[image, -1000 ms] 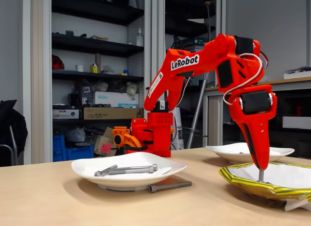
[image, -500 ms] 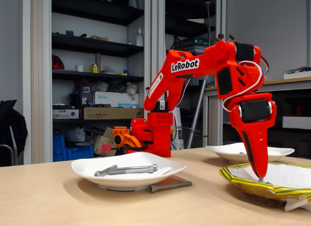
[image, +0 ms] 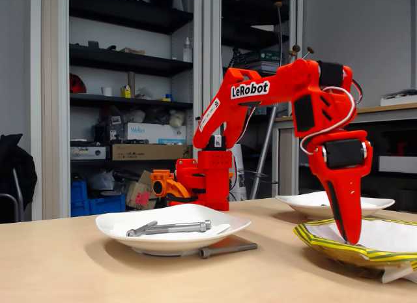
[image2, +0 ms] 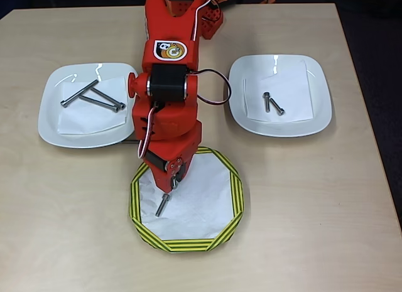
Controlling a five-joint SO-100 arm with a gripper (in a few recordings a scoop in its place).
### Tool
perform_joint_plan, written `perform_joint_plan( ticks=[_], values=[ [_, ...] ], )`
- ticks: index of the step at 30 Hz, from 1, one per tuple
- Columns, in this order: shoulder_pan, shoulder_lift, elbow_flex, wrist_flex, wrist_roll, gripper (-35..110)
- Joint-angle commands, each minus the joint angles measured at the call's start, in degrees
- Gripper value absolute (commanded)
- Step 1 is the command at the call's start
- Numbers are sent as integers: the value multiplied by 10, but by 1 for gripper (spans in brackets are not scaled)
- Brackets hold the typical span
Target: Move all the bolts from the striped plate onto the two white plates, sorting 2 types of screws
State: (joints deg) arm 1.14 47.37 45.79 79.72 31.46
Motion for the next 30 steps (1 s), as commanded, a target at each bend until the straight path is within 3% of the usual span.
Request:
perform_joint_plan(
  ticks=[1, 8, 21, 26, 30],
  values=[
    [4, 6, -13, 8, 4, 7],
    [3, 1, -19, 5, 10, 0],
    [-4, 22, -56, 45, 35, 0],
    [-34, 96, -6, 69, 103, 0],
    [-82, 208, 115, 47, 221, 0]
  ],
)
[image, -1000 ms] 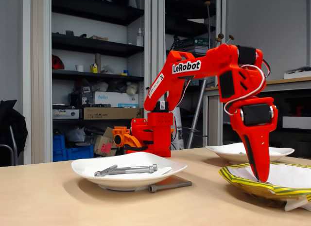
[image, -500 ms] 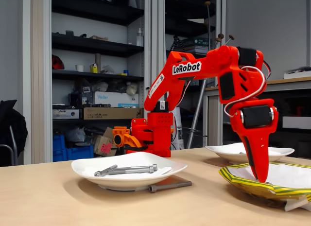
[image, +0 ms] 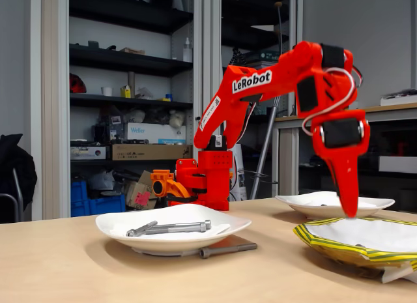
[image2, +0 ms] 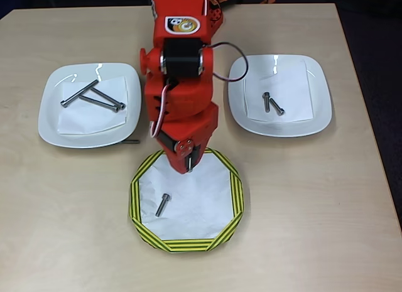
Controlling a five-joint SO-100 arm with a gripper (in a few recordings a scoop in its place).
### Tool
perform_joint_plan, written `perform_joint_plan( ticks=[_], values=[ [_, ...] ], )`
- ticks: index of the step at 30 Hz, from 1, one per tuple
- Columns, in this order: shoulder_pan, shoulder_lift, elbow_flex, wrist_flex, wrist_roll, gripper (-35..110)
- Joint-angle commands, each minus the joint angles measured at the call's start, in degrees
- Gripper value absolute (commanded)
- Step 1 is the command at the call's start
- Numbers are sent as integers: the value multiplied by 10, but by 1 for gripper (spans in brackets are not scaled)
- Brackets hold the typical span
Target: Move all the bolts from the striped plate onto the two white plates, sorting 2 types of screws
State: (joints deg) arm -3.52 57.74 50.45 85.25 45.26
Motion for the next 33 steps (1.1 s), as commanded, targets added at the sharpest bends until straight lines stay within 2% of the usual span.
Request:
perform_joint_plan(
  ticks=[1, 12, 19, 23, 27, 30, 33],
  values=[
    [-51, 138, 113, -25, 114, 0],
    [-277, 402, 497, -197, 526, 0],
    [-362, 486, 618, -247, 681, 0],
    [-378, 511, 664, -292, 703, 10],
    [-375, 521, 693, -322, 696, 14],
    [-364, 526, 697, -329, 673, 16],
    [-331, 528, 687, -343, 608, 17]
  ],
)
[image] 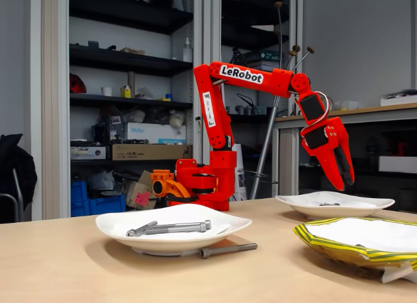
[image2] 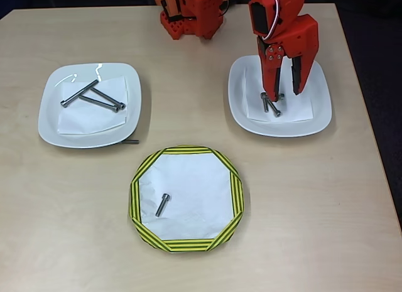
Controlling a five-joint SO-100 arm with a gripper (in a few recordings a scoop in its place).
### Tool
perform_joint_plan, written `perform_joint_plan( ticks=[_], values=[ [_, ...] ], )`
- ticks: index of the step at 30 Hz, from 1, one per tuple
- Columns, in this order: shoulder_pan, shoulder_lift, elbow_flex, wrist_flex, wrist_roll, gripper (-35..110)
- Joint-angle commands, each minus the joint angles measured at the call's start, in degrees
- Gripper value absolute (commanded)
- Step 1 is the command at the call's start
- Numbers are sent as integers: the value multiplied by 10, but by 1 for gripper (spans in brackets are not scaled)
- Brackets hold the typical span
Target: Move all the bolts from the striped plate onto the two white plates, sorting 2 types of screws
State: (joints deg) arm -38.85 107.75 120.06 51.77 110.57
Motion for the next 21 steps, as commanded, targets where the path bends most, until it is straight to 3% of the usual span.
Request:
perform_joint_plan(
  ticks=[1, 6, 10, 14, 21],
  values=[
    [40, 24, -18, -10, -79, 17],
    [156, -22, -83, -46, -298, 15],
    [230, -62, -105, -117, -410, 13],
    [264, -106, -143, -108, -418, 14],
    [298, -204, -200, -100, -313, 17]
  ],
)
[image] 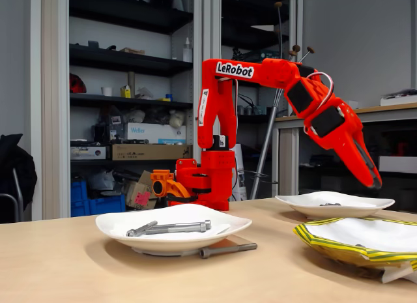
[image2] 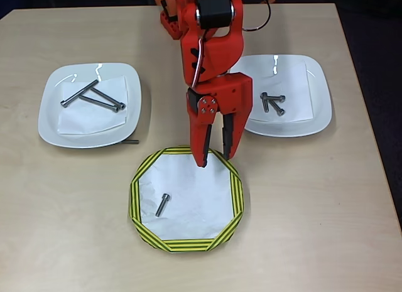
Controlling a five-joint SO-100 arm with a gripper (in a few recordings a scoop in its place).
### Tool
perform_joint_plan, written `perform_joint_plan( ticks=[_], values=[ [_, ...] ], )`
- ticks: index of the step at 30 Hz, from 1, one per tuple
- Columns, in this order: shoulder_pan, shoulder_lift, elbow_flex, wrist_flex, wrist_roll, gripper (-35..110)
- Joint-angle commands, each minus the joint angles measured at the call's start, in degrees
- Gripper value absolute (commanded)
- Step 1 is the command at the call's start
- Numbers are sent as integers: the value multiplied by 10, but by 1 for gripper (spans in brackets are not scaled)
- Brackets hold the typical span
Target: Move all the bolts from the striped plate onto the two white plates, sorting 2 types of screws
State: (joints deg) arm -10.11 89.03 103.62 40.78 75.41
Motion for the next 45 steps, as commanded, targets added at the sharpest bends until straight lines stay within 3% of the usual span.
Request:
perform_joint_plan(
  ticks=[1, 11, 22, 45],
  values=[
    [17, -33, -47, 10, 43, 17],
    [66, -176, -193, 51, 94, 17],
    [116, -251, -279, 47, 72, 17],
    [108, -321, -334, 59, 79, 11]
  ],
)
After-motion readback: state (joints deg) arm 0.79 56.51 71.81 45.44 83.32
